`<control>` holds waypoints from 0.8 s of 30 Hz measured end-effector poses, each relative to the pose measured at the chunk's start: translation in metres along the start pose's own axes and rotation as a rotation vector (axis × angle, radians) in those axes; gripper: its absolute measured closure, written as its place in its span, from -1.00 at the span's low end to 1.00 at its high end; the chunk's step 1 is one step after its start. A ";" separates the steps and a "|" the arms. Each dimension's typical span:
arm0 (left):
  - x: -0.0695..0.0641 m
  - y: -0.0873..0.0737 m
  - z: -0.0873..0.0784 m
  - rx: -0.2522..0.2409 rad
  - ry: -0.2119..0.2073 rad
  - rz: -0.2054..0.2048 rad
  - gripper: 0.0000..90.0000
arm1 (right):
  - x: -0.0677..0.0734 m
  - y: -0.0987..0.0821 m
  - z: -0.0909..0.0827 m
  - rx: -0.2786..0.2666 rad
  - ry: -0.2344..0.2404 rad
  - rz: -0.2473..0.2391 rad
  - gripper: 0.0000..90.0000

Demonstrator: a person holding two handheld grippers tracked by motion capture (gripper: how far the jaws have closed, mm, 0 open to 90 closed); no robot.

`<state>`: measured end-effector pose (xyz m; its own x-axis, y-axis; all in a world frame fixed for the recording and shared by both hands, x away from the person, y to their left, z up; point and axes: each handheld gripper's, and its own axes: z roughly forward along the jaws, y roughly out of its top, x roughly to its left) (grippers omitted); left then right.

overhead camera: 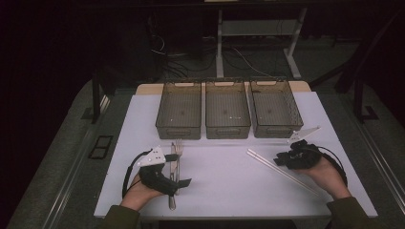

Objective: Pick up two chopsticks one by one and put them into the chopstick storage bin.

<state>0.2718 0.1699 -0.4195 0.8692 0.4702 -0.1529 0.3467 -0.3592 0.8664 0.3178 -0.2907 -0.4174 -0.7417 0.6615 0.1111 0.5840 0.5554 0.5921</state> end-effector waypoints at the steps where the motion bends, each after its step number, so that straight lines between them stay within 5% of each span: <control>1: 0.000 0.000 0.000 -0.001 0.000 0.001 -1.00 | 0.000 0.000 0.001 0.006 0.000 -0.005 0.59; 24: 0.000 0.000 -0.001 -0.001 -0.001 0.001 -1.00 | 0.005 -0.004 0.010 0.111 -0.001 -0.035 0.81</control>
<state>0.2719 0.1708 -0.4192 0.8699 0.4692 -0.1521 0.3454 -0.3593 0.8669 0.3146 -0.2845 -0.4268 -0.7619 0.6412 0.0914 0.5908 0.6303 0.5038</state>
